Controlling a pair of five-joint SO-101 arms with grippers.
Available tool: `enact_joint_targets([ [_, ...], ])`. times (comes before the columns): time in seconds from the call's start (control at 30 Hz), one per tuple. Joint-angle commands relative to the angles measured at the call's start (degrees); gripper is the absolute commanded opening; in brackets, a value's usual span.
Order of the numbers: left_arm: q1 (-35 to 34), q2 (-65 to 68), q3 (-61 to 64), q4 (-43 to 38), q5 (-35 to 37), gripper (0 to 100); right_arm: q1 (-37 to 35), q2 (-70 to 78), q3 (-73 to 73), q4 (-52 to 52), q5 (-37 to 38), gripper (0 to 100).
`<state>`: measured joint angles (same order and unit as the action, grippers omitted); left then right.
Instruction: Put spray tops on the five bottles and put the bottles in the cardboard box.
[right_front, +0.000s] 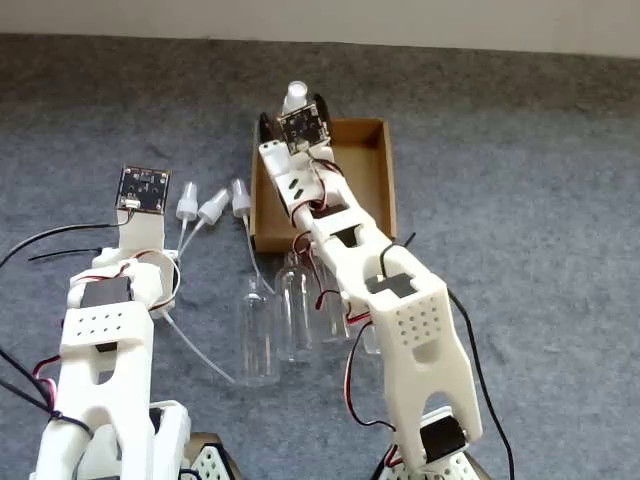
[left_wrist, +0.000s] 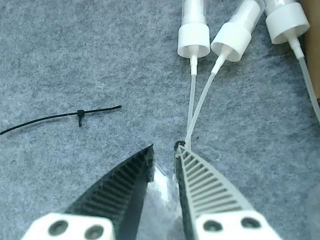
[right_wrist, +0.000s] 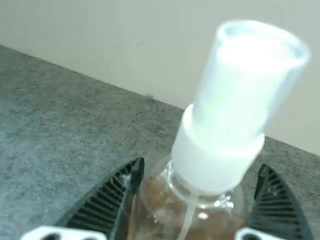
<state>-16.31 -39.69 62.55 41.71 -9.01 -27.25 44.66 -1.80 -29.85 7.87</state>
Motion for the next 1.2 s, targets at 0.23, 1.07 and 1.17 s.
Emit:
enact_joint_targets([
  [0.23,-0.4,-1.2,-0.1,-1.2,0.4,8,-1.5,-9.0,-7.4,10.3,-0.6,30.0],
  [1.07,0.5,-1.2,0.5,-1.2,0.4,8,-5.1,-42.9,-27.4,99.1,-0.6,30.0],
  [1.17,0.7,-1.2,0.6,-1.2,0.4,8,-2.3,-44.9,-27.4,108.6,-0.4,30.0],
])
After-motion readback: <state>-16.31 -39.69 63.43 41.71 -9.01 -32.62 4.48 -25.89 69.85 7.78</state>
